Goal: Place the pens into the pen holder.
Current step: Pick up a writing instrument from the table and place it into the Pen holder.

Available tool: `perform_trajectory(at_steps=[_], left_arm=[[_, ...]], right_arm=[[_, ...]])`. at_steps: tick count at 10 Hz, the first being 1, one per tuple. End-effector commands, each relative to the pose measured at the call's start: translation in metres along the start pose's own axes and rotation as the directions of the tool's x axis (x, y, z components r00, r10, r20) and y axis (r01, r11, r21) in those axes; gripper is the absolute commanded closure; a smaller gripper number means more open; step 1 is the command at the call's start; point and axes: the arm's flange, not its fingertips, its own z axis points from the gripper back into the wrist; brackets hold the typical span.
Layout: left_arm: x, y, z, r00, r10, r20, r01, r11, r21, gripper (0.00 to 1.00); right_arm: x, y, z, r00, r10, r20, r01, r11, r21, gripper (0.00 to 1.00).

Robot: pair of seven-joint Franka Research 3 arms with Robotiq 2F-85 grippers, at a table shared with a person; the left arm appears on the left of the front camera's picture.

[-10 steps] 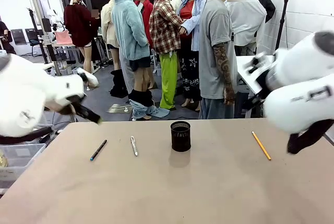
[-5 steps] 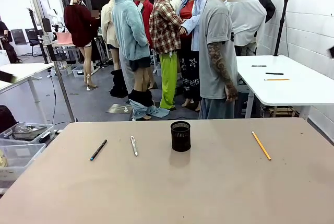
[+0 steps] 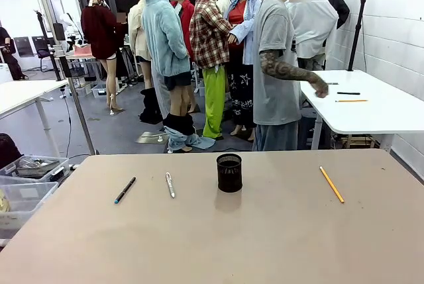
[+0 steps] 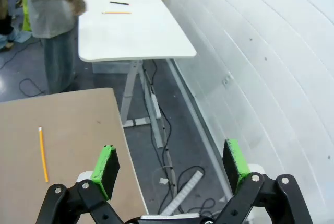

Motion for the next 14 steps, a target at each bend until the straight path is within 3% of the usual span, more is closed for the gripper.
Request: perform_trajectory(at_steps=[1,4,8,9,10,14], left_arm=[[0.000,0.001,-0.001,1.000,0.005,0.007,-0.005,1.000,0.007,0.00],[0.000,0.001,-0.001,1.000,0.005,0.007,-0.005,1.000,0.007,0.00],[0.000,0.001,-0.001,1.000,0.005,0.007,-0.005,1.000,0.007,0.00],[0.000,0.001,-0.001,1.000,0.005,0.007,-0.005,1.000,0.007,0.00],[0.000,0.001,-0.001,1.000,0.005,0.007,-0.005,1.000,0.007,0.00],[0.000,0.001,-0.001,1.000,0.005,0.007,-0.005,1.000,0.007,0.00]], right_arm=[[-0.079,0.085,-0.017,0.990,0.137,0.038,-0.141,0.982,0.126,0.00],[-0.050,0.168,-0.071,0.944,0.329,-0.027,-0.302,0.893,0.334,0.00],[-0.075,0.248,-0.125,0.904,0.402,-0.147,-0.289,0.826,0.484,0.00],[-0.079,0.252,-0.128,0.910,0.376,-0.174,-0.252,0.836,0.488,0.00],[-0.067,0.246,-0.128,0.892,0.428,-0.148,-0.312,0.818,0.484,0.00],[-0.070,0.248,-0.131,0.895,0.417,-0.157,-0.296,0.821,0.488,0.00]])
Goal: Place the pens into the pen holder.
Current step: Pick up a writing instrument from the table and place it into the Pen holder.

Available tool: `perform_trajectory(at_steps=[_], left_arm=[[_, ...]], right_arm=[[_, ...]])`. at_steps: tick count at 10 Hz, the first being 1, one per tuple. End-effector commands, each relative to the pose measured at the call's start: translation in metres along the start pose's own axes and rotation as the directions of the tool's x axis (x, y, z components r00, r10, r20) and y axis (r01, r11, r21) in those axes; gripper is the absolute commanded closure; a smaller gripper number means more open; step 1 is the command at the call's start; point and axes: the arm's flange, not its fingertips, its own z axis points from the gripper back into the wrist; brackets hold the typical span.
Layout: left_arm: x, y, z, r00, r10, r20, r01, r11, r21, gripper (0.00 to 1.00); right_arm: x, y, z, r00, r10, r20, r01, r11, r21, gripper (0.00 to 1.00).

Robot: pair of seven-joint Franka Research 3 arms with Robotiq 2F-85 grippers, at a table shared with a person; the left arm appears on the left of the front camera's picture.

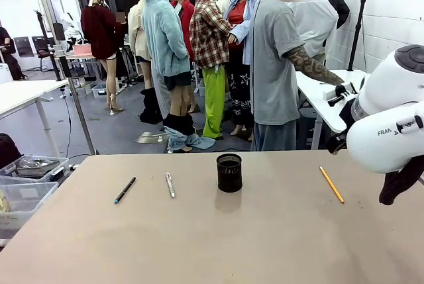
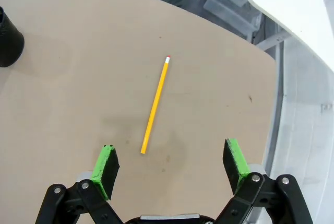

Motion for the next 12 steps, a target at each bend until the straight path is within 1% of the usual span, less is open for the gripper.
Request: perform_trajectory(at_steps=[1,3,5,7,9,10,12], left_arm=[[0.001,0.001,-0.001,1.000,0.003,0.006,-0.003,1.000,0.008,0.00],[0.001,0.001,-0.001,1.000,0.003,0.006,-0.003,1.000,0.008,0.00],[0.001,0.001,-0.001,1.000,0.003,0.006,-0.003,1.000,0.008,0.00],[0.001,0.001,-0.001,1.000,0.003,0.006,-0.003,1.000,0.008,0.00],[0.001,0.001,-0.001,1.000,0.003,0.006,-0.003,1.000,0.008,0.00],[0.001,0.001,-0.001,1.000,0.003,0.006,-0.003,1.000,0.008,0.00],[0.001,0.001,-0.001,1.000,0.003,0.006,-0.003,1.000,0.008,0.00]], right_arm=[[0.012,-0.006,-0.027,0.997,-0.008,-0.075,0.010,0.999,0.031,0.00],[0.027,-0.025,-0.064,0.993,-0.019,-0.115,0.036,0.989,0.146,0.00],[0.042,-0.038,-0.095,0.977,-0.035,-0.210,0.070,0.984,0.163,0.00],[0.050,-0.037,-0.123,0.953,-0.015,-0.303,0.075,0.979,0.188,0.00],[0.050,-0.042,-0.154,0.920,0.005,-0.392,0.101,0.963,0.249,0.00],[0.048,-0.041,-0.167,0.912,0.034,-0.408,0.100,0.948,0.303,0.00],[0.042,-0.046,-0.198,0.887,0.008,-0.461,0.155,0.937,0.314,0.00]])
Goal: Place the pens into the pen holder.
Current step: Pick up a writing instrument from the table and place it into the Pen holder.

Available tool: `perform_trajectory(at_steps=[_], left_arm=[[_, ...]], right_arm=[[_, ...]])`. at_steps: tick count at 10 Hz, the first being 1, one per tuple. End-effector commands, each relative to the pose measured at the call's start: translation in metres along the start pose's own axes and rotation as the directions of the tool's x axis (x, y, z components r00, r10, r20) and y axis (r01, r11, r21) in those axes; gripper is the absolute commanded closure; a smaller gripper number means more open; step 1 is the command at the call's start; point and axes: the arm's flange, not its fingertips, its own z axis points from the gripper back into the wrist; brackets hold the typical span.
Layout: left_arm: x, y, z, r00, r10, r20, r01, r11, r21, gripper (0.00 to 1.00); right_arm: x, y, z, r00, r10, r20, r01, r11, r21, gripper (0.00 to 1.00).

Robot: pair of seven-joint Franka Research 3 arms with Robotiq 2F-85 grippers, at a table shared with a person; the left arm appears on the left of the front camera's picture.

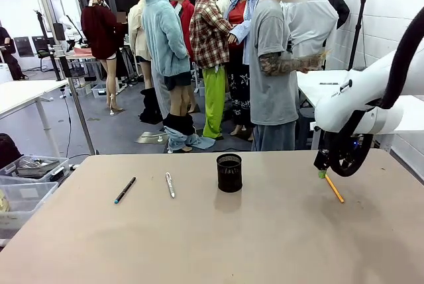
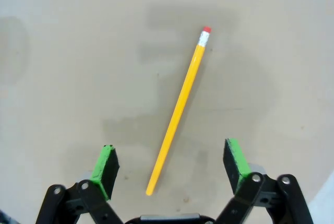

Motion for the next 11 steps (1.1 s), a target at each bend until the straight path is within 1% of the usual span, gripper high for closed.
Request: perform_trajectory(at_steps=[1,4,5,7,8,10,11], left_arm=[[0.001,0.000,-0.001,1.000,0.002,0.005,-0.002,1.000,0.008,0.00],[0.001,0.000,-0.001,1.000,0.002,0.005,-0.002,1.000,0.008,0.00],[0.001,0.000,-0.001,1.000,0.002,0.005,-0.002,1.000,0.008,0.00],[0.001,0.000,-0.001,1.000,0.002,0.005,-0.002,1.000,0.008,0.00],[0.001,0.000,-0.001,1.000,0.002,0.005,-0.002,1.000,0.008,0.00],[0.001,0.000,-0.001,1.000,0.002,0.005,-0.002,1.000,0.008,0.00],[0.001,0.000,-0.001,1.000,0.002,0.005,-0.002,1.000,0.008,0.00]], right_arm=[[0.015,-0.015,-0.017,0.999,0.006,-0.035,-0.004,0.998,0.058,0.00],[0.024,-0.016,-0.030,0.996,0.000,-0.088,0.004,0.999,0.038,0.00],[0.027,-0.016,-0.031,0.996,-0.005,-0.094,0.007,1.000,0.021,0.00],[0.030,-0.012,-0.038,0.993,0.008,-0.121,-0.008,1.000,-0.001,0.00],[0.032,-0.013,-0.040,0.991,0.010,-0.130,-0.011,1.000,0.000,0.13],[0.036,-0.014,-0.044,0.989,0.007,-0.148,-0.009,1.000,-0.012,0.52],[0.038,-0.014,-0.046,0.988,0.011,-0.154,-0.011,1.000,0.001,0.72]])
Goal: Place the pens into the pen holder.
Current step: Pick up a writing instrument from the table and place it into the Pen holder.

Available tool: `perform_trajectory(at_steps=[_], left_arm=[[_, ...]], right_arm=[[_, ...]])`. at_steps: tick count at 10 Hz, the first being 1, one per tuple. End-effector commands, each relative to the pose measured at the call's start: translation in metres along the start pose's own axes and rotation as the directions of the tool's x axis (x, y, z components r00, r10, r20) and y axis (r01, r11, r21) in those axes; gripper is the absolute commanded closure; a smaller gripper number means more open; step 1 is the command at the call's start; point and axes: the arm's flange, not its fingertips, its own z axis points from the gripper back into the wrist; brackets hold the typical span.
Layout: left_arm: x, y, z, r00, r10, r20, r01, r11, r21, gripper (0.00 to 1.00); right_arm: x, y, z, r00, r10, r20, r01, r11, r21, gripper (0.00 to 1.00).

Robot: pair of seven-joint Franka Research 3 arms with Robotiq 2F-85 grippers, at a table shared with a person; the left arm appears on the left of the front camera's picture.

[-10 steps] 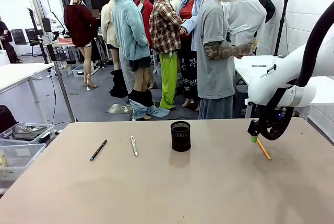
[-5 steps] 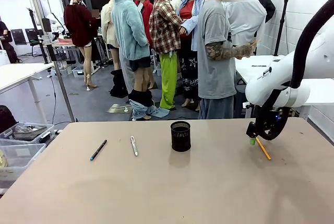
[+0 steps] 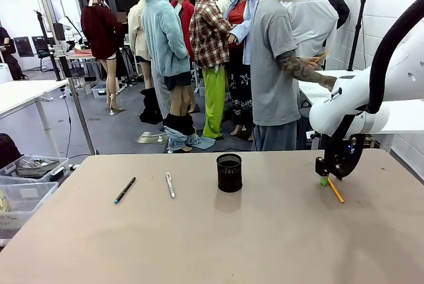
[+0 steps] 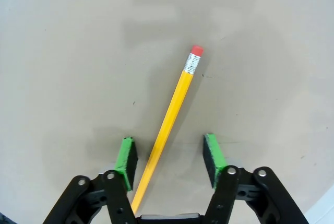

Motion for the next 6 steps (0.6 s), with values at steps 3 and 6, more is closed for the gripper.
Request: perform_trajectory(at_steps=[3,6], left_arm=[[0.001,0.000,-0.001,1.000,0.002,0.005,-0.002,1.000,0.008,0.00],[0.001,0.000,-0.001,1.000,0.002,0.005,-0.002,1.000,0.008,0.00]], right_arm=[[0.010,0.002,-0.005,0.999,-0.015,-0.040,0.016,1.000,0.009,1.00],[0.013,0.012,0.000,0.998,0.025,-0.055,-0.026,1.000,-0.003,1.00]])
